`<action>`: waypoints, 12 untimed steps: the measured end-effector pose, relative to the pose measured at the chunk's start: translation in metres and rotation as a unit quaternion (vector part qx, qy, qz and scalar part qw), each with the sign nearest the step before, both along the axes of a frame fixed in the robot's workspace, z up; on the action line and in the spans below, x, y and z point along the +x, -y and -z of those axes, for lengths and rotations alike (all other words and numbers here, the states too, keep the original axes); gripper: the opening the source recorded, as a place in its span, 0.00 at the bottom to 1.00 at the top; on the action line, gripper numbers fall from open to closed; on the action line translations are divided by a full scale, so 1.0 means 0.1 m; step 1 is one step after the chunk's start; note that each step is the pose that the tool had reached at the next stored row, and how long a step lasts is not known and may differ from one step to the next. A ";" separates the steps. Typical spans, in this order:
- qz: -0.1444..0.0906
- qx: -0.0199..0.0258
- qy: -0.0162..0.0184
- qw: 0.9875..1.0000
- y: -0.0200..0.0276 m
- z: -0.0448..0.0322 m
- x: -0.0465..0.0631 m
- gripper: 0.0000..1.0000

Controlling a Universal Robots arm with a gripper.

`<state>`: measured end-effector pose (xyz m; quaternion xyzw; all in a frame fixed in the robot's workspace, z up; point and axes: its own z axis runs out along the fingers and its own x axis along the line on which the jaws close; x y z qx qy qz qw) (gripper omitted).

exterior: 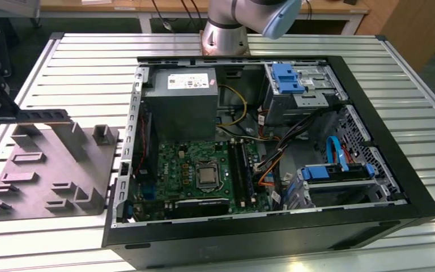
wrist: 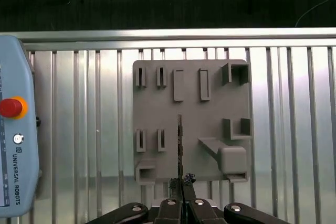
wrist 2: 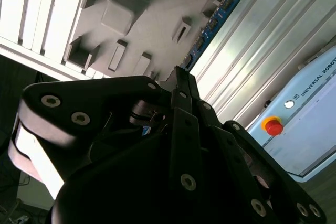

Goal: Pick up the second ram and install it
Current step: 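Pick up the second ram and move it above second insertion slot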

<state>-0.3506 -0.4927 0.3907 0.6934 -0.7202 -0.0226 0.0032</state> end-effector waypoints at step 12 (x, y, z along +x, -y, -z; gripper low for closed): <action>0.000 0.000 0.000 1.000 -0.033 0.000 0.26 0.12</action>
